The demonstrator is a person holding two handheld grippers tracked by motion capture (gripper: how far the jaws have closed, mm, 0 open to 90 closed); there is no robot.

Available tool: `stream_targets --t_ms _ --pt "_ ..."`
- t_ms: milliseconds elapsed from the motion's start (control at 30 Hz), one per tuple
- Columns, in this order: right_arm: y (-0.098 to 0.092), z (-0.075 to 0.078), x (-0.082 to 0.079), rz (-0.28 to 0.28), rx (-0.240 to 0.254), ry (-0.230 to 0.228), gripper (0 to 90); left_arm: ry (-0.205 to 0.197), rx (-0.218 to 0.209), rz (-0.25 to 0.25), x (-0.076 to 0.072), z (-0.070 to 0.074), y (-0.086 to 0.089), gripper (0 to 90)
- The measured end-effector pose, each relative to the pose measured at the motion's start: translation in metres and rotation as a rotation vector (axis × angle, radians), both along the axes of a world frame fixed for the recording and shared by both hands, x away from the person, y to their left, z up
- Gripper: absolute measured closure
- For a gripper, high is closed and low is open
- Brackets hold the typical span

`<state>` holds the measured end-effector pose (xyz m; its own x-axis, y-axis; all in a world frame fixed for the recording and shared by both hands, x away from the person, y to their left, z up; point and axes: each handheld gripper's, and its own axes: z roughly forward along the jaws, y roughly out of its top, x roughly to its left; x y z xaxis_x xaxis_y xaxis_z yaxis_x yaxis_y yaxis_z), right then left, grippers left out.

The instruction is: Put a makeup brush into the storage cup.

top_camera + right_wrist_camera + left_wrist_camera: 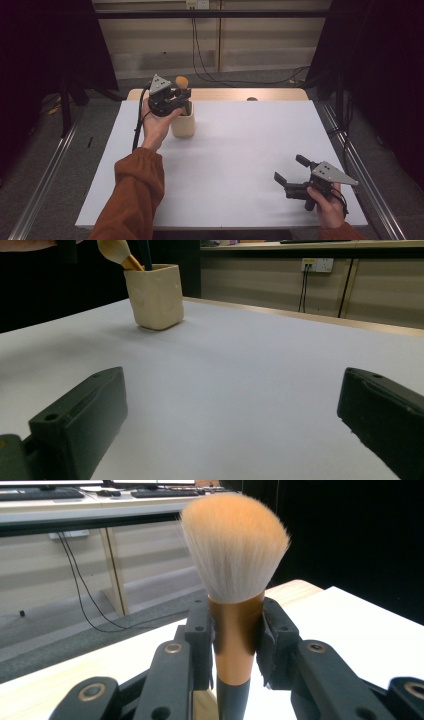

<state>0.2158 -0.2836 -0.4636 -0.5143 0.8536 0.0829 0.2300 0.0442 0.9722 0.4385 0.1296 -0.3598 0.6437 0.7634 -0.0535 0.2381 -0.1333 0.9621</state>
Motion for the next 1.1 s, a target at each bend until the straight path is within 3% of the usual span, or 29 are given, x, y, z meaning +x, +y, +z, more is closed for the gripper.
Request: stream_targets --t_ms 300,1100 --pt "0.000 0.000 0.000 0.002 0.000 0.000 0.0 0.023 0.005 -0.003 0.002 -0.010 0.000 70.6" --pt "0.001 0.000 0.000 0.003 -0.003 -0.002 0.0 0.076 0.025 -0.006 0.009 -0.022 -0.002 69.9"
